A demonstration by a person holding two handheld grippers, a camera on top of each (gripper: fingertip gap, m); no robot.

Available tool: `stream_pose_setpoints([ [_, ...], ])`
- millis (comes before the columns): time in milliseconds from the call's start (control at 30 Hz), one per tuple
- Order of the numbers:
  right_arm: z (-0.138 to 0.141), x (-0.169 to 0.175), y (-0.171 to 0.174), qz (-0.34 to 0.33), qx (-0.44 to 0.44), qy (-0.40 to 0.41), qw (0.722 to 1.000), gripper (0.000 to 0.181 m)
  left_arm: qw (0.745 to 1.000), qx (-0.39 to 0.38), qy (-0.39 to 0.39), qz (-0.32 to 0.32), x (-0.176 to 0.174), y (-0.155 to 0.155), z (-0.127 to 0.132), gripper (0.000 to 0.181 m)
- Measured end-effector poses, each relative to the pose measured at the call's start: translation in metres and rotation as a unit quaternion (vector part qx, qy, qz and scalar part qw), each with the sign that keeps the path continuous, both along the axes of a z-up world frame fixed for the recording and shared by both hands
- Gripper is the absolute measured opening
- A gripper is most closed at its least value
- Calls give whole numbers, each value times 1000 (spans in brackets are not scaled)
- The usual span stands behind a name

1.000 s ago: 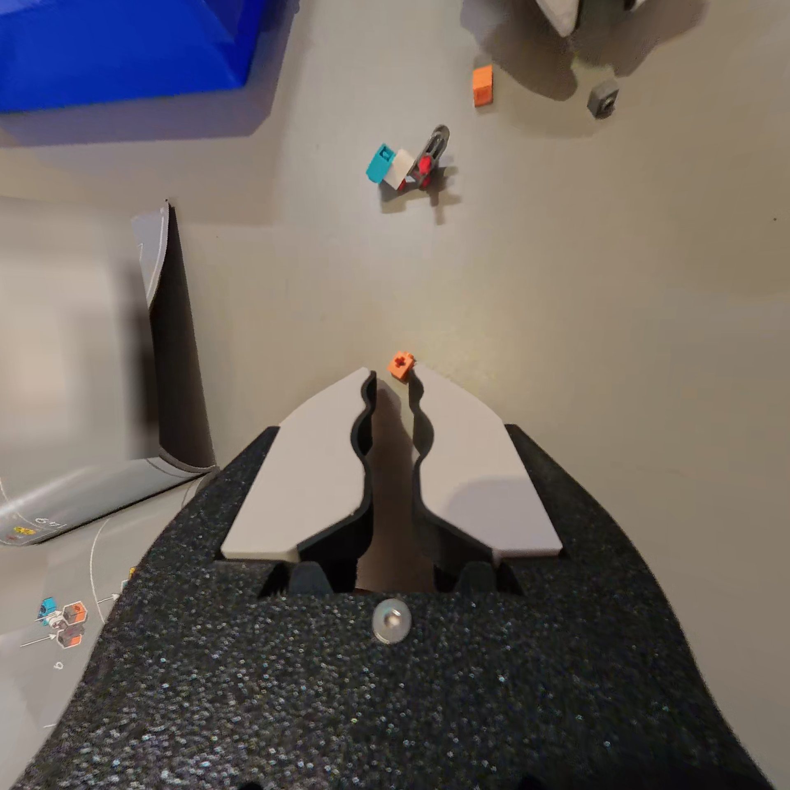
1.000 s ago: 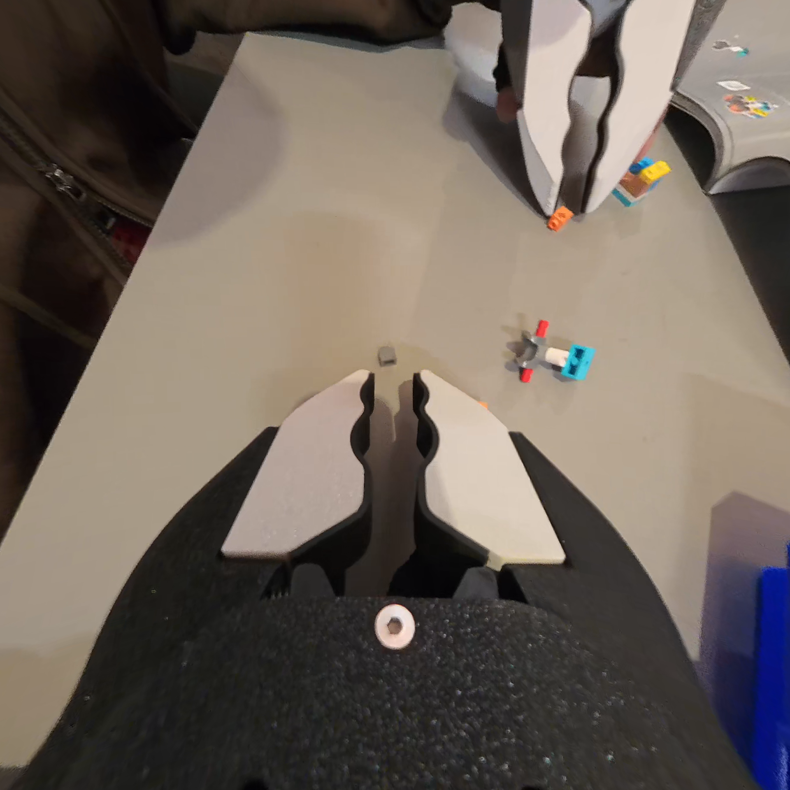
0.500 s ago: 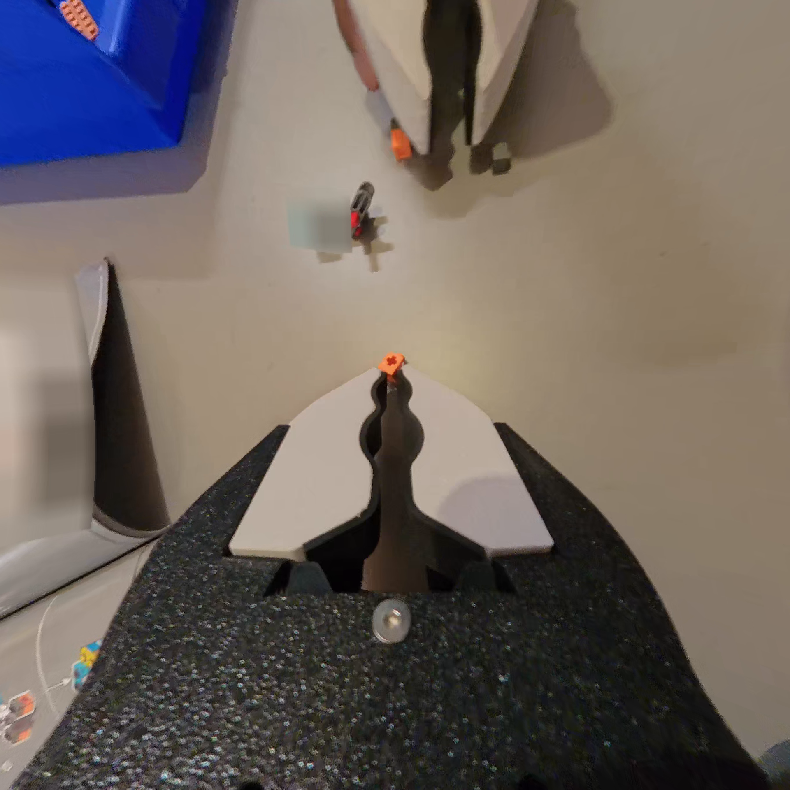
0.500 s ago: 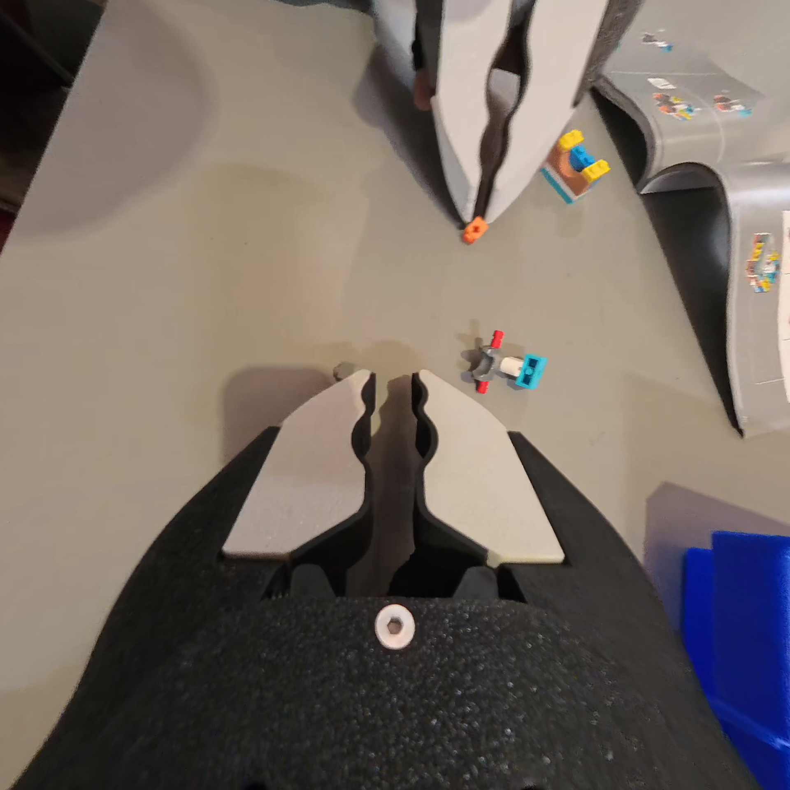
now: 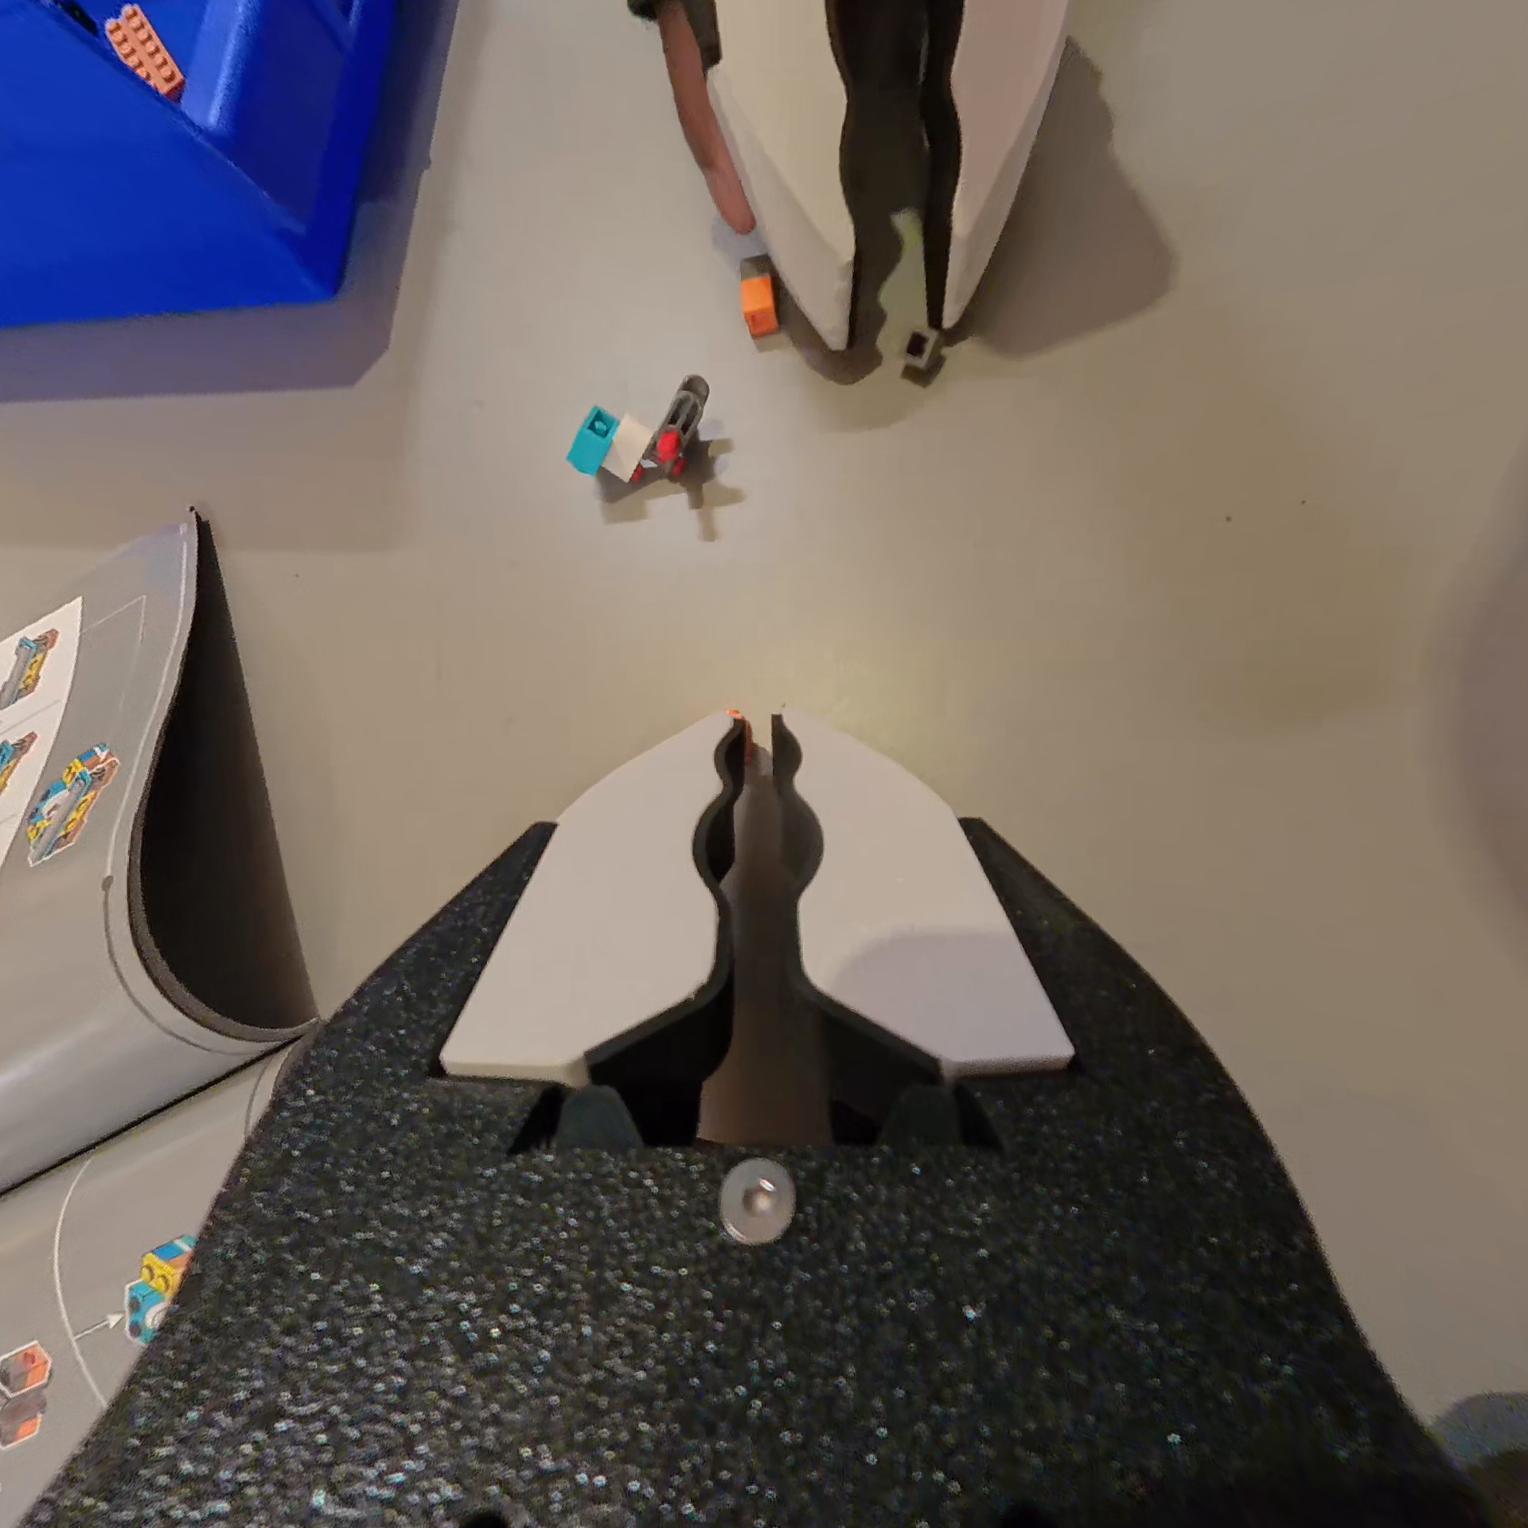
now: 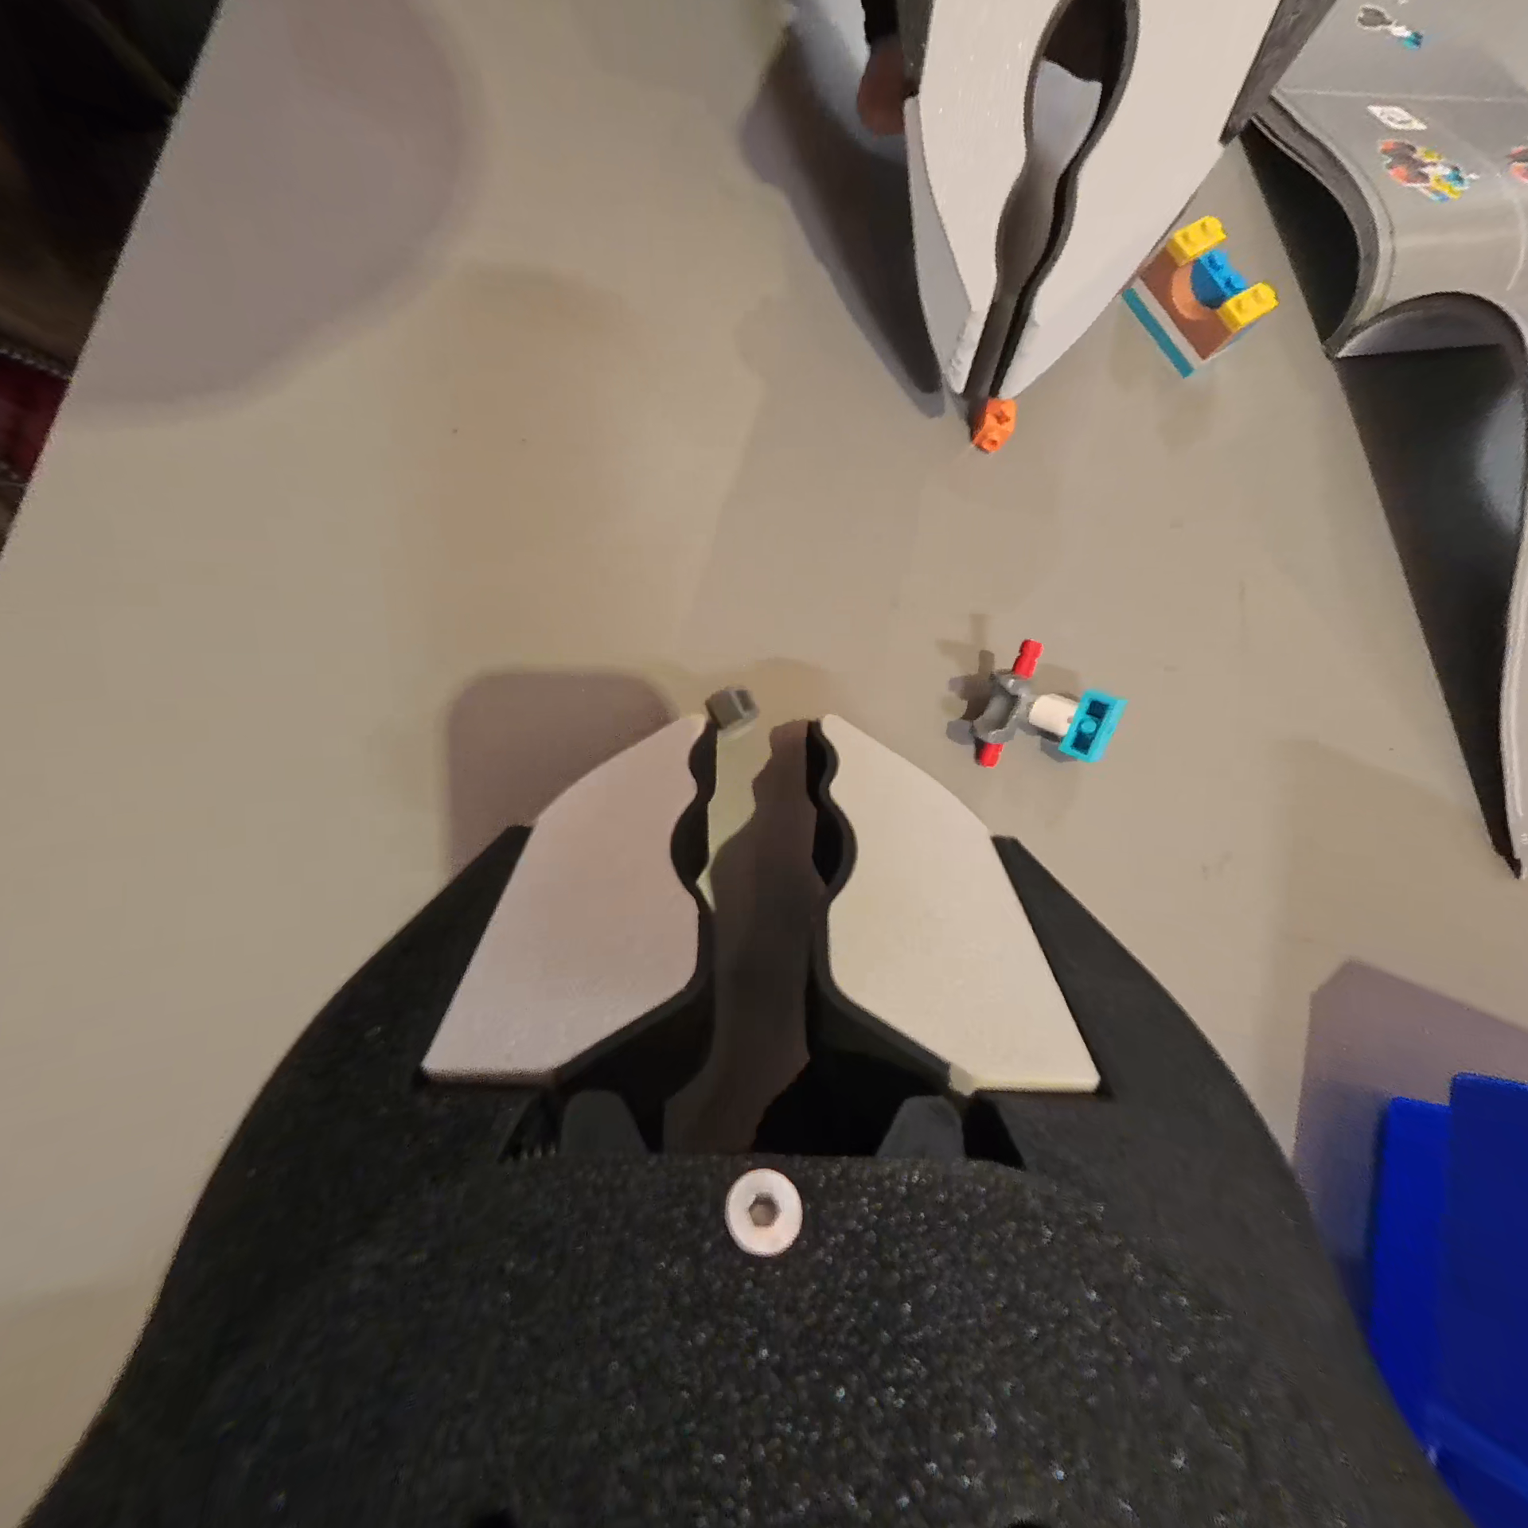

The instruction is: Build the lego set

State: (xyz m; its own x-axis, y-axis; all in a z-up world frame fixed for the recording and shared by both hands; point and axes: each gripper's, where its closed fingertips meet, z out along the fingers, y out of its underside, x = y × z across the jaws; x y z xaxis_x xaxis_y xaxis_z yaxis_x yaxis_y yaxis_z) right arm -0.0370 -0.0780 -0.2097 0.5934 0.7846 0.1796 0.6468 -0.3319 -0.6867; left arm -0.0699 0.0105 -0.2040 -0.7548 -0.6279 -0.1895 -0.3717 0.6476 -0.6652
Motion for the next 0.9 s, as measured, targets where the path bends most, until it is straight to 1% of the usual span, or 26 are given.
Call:
stream_pose_setpoints([
  [200, 4, 13, 11, -34, 31, -21, 999, 19, 1000, 2, -2, 18, 2, 5, 2, 9],
  [367, 7, 4, 3, -10, 19, -1, 1000, 18, 999, 24, 1, 27, 5, 10, -3, 12],
  [533, 5, -5, -2, 5, -1, 4, 1000, 18, 999, 26, 1, 27, 6, 9, -6, 13],
  [900, 0, -8, 1, -17, -30, 26, 999, 20, 999, 21, 6, 28, 7, 10, -9, 12],
])
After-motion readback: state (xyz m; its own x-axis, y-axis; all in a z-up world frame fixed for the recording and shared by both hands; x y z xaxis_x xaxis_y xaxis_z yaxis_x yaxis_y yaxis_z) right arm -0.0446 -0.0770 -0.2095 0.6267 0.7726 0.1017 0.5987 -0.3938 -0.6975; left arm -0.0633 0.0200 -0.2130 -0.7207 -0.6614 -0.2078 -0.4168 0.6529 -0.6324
